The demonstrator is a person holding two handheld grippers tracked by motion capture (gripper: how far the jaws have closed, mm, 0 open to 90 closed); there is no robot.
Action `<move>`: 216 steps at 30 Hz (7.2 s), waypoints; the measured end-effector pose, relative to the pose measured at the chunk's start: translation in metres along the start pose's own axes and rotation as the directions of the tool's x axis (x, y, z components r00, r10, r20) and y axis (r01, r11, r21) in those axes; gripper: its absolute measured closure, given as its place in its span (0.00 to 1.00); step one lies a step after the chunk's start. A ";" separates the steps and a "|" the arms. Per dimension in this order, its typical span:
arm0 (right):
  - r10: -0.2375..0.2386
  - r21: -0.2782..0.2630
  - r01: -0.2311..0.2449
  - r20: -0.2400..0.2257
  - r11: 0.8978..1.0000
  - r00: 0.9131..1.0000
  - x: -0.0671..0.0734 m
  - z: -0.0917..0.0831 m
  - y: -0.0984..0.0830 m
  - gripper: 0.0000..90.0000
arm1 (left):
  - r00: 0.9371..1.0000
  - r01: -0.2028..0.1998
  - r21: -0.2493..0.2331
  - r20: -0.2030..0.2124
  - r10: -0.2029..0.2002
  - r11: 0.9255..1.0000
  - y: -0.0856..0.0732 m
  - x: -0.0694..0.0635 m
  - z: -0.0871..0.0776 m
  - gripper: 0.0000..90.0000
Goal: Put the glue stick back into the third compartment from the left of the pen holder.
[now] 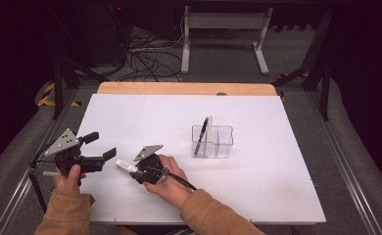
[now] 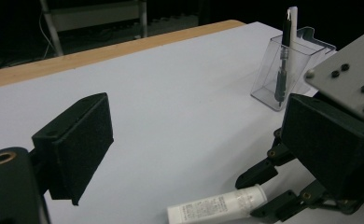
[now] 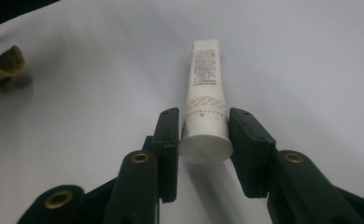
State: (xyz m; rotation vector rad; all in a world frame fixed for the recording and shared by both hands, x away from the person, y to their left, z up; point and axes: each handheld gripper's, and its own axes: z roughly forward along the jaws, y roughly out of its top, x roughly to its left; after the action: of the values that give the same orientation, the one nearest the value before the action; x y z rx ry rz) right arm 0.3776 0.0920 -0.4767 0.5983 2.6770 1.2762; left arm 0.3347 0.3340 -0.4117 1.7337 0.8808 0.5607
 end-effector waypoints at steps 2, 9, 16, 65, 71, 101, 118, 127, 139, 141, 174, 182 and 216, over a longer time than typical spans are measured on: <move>0.011 0.007 -0.011 -0.006 1.000 1.000 -0.002 -0.008 0.001 0.73 | 1.000 -0.003 -0.001 0.001 0.003 1.000 0.001 0.000 0.000 0.11; 0.030 0.032 -0.029 -0.009 0.999 1.000 -0.010 -0.032 0.000 0.73 | 1.000 -0.012 -0.002 0.007 0.012 1.000 0.002 -0.001 0.002 0.11; 0.054 0.050 -0.054 -0.012 0.997 0.998 -0.017 -0.048 -0.002 0.73 | 1.000 -0.014 -0.004 0.010 0.014 1.000 0.003 -0.001 0.004 0.11; 0.088 -0.054 -0.081 0.136 0.995 0.987 -0.051 -0.213 -0.017 0.73 | 1.000 -0.015 0.007 0.013 0.014 1.000 0.001 0.000 0.005 0.11; 0.096 -0.049 -0.090 0.143 0.995 0.985 -0.056 -0.222 -0.019 0.73 | 1.000 -0.016 0.005 0.013 0.016 1.000 0.001 0.000 0.006 0.11; 0.124 0.081 -0.143 0.208 0.986 0.970 -0.098 -0.263 -0.001 0.73 | 1.000 -0.008 0.009 0.009 0.008 1.000 -0.002 0.001 0.003 0.11; 0.181 0.123 -0.223 0.283 0.967 0.942 -0.124 -0.275 -0.007 0.73 | 1.000 -0.004 0.016 0.011 0.004 1.000 -0.003 0.001 0.005 0.11; 0.207 0.166 -0.268 0.313 0.949 0.927 -0.136 -0.271 -0.008 0.73 | 1.000 -0.006 0.017 0.010 0.006 1.000 -0.004 0.001 0.005 0.11; 0.212 0.207 -0.292 0.337 0.934 0.917 -0.142 -0.266 -0.008 0.73 | 1.000 -0.007 0.018 0.009 0.006 1.000 -0.004 0.002 0.005 0.11; 0.212 0.210 -0.293 0.336 0.933 0.918 -0.143 -0.265 -0.008 0.73 | 1.000 -0.006 0.018 0.010 0.006 1.000 -0.004 0.002 0.005 0.11; 0.192 0.305 -0.290 0.313 0.907 0.930 -0.159 -0.214 -0.016 0.72 | 1.000 -0.007 0.017 0.013 0.007 1.000 -0.003 0.001 0.004 0.11; 0.143 0.194 -0.209 0.305 0.959 0.941 -0.151 -0.224 -0.016 0.51 | 1.000 -0.011 0.016 0.018 0.011 1.000 -0.003 -0.001 0.005 0.11; 0.115 -0.254 -0.040 0.288 0.966 0.951 -0.111 -0.285 -0.051 0.12 | 0.997 -0.049 0.005 0.059 0.049 0.999 -0.015 -0.025 0.002 0.11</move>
State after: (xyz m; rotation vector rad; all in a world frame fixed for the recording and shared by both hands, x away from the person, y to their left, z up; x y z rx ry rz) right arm 0.3869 -0.1867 -0.3412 0.7980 2.2292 1.3812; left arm 0.3159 0.3154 -0.4250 1.7724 0.8013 0.5366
